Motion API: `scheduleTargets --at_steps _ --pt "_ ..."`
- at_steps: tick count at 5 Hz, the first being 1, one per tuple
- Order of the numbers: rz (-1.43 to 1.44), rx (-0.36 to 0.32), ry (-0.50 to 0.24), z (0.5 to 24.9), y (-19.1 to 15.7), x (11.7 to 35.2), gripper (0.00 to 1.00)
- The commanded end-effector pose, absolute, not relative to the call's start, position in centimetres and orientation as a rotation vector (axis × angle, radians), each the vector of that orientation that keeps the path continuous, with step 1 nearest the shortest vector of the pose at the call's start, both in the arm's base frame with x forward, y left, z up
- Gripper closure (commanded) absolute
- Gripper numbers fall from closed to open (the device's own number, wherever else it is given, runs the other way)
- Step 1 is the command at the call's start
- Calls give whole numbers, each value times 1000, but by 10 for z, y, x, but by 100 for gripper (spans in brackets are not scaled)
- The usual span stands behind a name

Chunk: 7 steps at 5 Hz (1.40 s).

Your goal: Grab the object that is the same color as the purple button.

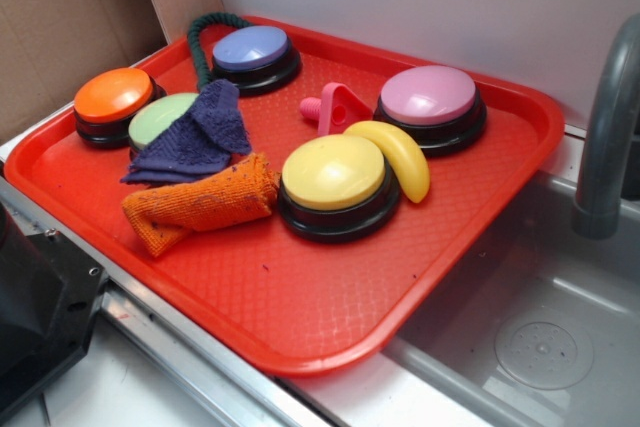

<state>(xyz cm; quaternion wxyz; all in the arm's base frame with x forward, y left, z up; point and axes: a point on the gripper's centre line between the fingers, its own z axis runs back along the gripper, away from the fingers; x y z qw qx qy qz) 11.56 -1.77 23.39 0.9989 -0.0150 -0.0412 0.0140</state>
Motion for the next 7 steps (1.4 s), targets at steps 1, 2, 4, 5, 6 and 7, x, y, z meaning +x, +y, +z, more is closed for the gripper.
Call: scheduleTargets --at_steps 1,2,4,5,6,7 --pt "28 -30 -82 234 -18 116 0" --pt "140 -33 -105 211 -3 122 0" --pt "406 -33 -159 157 24 135 0" --pt "520 -3 -210 135 30 142 0" --pt "559 -13 -238 112 38 152 0" --pt "573 -19 -251 87 42 160 0"
